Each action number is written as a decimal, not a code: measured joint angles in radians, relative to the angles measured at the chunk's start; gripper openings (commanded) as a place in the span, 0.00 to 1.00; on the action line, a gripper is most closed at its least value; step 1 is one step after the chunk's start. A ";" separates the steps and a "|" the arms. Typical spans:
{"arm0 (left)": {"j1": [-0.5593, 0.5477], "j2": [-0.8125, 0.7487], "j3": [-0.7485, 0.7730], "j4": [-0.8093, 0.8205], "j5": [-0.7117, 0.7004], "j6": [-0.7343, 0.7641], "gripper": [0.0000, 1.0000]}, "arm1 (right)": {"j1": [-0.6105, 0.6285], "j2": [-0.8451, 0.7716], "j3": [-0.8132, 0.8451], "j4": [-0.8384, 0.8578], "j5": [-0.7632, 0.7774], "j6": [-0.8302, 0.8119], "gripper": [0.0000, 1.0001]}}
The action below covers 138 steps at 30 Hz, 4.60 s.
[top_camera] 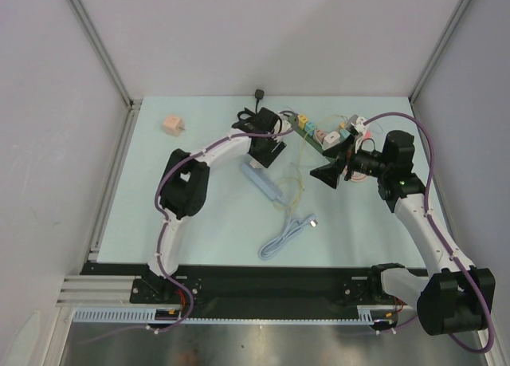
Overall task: Pull the plug off the socket
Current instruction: Remove the plug from the socket, then place the plug at the center of the board.
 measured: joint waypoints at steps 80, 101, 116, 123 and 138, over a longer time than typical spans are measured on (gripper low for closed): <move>-0.178 -0.792 -0.928 1.155 0.405 0.078 0.00 | 0.101 0.420 -0.011 0.220 -0.012 0.443 0.00; -0.081 -0.910 -1.057 1.255 0.264 -0.077 0.00 | 0.052 0.435 -0.009 0.146 0.008 0.319 0.00; 0.463 -0.705 -1.151 1.376 0.224 -0.784 0.00 | 0.048 0.398 -0.009 0.120 -0.036 0.238 0.00; 0.655 -0.473 -1.147 1.470 0.304 -1.077 0.00 | 0.042 0.394 -0.009 0.119 -0.035 0.223 0.00; 0.805 -0.241 -0.991 1.412 0.303 -1.334 0.02 | 0.026 0.388 -0.007 0.104 -0.035 0.209 0.00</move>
